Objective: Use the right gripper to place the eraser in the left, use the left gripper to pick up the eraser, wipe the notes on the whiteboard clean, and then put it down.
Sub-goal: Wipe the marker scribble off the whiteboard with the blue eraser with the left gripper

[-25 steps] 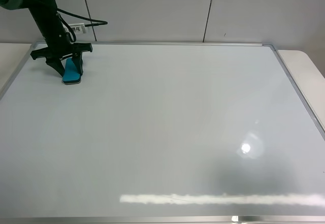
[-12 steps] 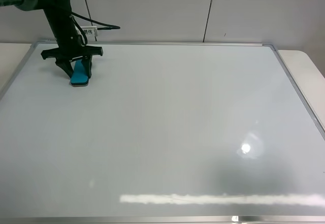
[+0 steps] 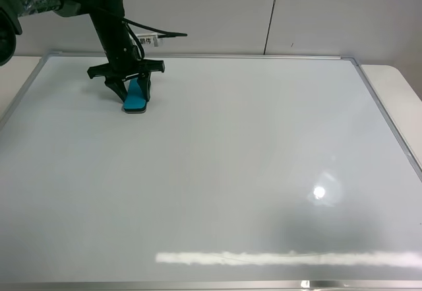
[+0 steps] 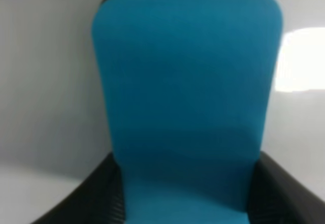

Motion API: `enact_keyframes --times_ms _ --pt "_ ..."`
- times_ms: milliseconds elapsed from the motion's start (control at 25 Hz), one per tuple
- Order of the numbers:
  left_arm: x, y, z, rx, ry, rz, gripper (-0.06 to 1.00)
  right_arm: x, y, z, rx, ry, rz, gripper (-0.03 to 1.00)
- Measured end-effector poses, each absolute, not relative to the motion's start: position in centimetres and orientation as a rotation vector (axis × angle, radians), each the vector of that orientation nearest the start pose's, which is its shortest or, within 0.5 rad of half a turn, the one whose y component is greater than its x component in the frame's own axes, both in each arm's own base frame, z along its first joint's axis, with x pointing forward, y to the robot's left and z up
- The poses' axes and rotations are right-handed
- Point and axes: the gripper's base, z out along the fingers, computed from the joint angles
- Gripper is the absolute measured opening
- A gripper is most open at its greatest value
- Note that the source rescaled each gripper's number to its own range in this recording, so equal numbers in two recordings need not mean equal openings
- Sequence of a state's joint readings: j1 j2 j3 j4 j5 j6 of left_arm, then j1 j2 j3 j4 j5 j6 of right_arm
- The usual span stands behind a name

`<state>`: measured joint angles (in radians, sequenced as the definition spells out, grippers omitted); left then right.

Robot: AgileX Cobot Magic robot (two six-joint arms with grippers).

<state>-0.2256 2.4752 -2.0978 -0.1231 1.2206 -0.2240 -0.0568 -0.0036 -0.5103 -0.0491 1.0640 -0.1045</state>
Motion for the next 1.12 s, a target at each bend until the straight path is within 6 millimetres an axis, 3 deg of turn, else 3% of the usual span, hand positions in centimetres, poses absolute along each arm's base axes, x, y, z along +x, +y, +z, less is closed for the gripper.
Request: enact_keyframes --times_ms 360,720,920,1120 --pt "48.3 -13.2 12.7 -0.018 3.096 -0.217 0.06 -0.7 -0.4 28.0 -0.046 2.036 -0.16 0.99" --pt "50.1 -13.7 12.9 -0.01 3.022 -0.268 0.06 -0.7 -0.4 28.0 -0.046 2.036 -0.16 0.99" --pt "50.8 -11.9 12.8 -0.06 3.012 -0.259 0.06 -0.7 -0.4 28.0 -0.046 2.036 -0.16 0.99" --pt "51.6 -7.7 12.8 -0.172 2.999 -0.226 0.06 -0.7 -0.4 28.0 -0.046 2.036 -0.16 0.99"
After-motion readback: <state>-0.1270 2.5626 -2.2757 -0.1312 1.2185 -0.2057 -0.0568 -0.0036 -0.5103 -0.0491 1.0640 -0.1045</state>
